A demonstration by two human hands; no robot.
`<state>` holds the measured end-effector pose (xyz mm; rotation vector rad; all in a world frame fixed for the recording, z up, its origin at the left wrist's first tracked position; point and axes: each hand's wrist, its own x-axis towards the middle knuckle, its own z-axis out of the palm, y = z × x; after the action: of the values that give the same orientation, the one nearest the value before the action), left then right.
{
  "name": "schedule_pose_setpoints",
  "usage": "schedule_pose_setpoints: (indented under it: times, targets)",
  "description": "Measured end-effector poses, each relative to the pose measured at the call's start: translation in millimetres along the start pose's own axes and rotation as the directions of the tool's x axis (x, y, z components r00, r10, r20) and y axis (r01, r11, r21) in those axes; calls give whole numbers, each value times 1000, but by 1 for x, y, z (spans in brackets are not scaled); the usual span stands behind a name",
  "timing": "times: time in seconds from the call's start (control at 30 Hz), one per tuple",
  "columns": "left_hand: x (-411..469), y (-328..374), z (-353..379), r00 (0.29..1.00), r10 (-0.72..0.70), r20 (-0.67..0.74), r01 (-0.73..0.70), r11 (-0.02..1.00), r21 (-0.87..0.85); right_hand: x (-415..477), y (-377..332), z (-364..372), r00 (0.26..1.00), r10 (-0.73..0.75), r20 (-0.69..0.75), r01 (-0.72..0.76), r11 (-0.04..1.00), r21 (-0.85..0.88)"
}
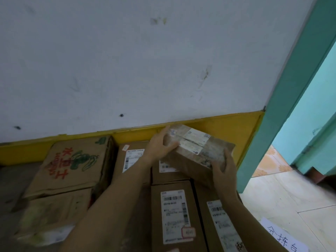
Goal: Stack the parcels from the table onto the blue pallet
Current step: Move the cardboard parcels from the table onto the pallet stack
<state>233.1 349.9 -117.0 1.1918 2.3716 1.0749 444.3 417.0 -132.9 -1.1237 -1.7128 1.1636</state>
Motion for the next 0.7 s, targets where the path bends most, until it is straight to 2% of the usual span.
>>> schedule_pose_setpoints:
  times: [0.13, 0.37, 0.57, 0.7]
  targets:
    - [-31, 1, -55, 998, 18, -52, -14, 997, 77, -22, -48, 5, 989, -123, 84, 125, 992, -20]
    - [-133, -7, -186, 960, -6, -281, 27, 997, 72, -113, -143, 43, 919, -360, 161, 363, 932, 10]
    - [-285, -44, -294, 901, -37, -432, 99, 988, 121, -250, -210, 82, 864, -438, 247, 420, 899, 124]
    - [-400, -74, -362, 851, -70, -520, 164, 977, 136, -353, -248, 109, 806, -473, 355, 436, 881, 184]
